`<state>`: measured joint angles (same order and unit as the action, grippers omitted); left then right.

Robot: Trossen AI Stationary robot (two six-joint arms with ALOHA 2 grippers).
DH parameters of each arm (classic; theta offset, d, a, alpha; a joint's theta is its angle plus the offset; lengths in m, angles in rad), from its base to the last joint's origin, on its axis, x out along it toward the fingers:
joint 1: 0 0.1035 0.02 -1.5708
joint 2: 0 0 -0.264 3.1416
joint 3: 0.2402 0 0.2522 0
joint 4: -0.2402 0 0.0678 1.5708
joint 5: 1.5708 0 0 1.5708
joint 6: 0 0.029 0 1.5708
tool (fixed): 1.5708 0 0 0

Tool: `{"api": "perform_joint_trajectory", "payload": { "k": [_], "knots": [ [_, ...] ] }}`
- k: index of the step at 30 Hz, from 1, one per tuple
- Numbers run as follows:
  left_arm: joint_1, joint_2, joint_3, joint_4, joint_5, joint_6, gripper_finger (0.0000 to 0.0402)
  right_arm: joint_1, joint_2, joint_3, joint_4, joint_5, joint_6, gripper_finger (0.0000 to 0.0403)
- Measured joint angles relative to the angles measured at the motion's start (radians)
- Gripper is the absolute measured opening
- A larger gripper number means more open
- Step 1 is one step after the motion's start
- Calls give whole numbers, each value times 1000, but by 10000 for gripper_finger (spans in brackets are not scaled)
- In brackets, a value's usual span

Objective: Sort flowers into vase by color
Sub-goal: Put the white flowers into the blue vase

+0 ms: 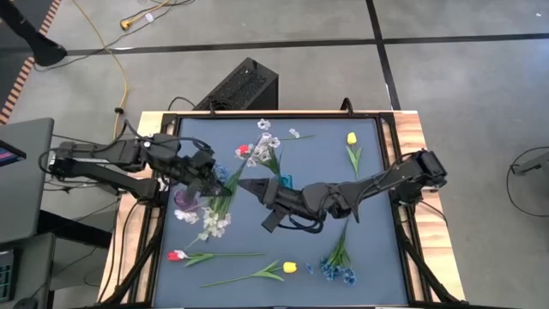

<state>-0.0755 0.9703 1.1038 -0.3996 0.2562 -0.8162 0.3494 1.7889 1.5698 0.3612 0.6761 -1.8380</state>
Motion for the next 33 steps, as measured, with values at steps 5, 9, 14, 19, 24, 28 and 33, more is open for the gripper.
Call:
{"api": "perform_joint_trajectory", "payload": {
  "k": [5, 9, 14, 19, 24, 28, 33],
  "knots": [
    [-7, 17, 0, 9, 26, 9, 10, 2, 0, 0, -31, 5, -5, 230],
    [-23, 26, 0, 33, 35, -14, 10, -6, 0, 0, -97, 5, -14, 230],
    [-62, 61, 0, 56, 33, -17, 10, -4, 0, 0, -95, 4, -22, 230],
    [-75, 98, 0, 59, -3, -24, 10, -5, 0, 0, -99, 0, -22, 214],
    [-76, 113, 0, 72, 4, -22, 10, 4, 0, 0, -136, 0, 13, 173],
    [-76, 110, 0, 104, 0, -19, 10, 10, 0, 0, -211, 1, 88, 137],
    [-76, 111, -1, 119, 0, -13, 10, 18, -2, 0, -203, 2, 110, 104]
  ]
}}
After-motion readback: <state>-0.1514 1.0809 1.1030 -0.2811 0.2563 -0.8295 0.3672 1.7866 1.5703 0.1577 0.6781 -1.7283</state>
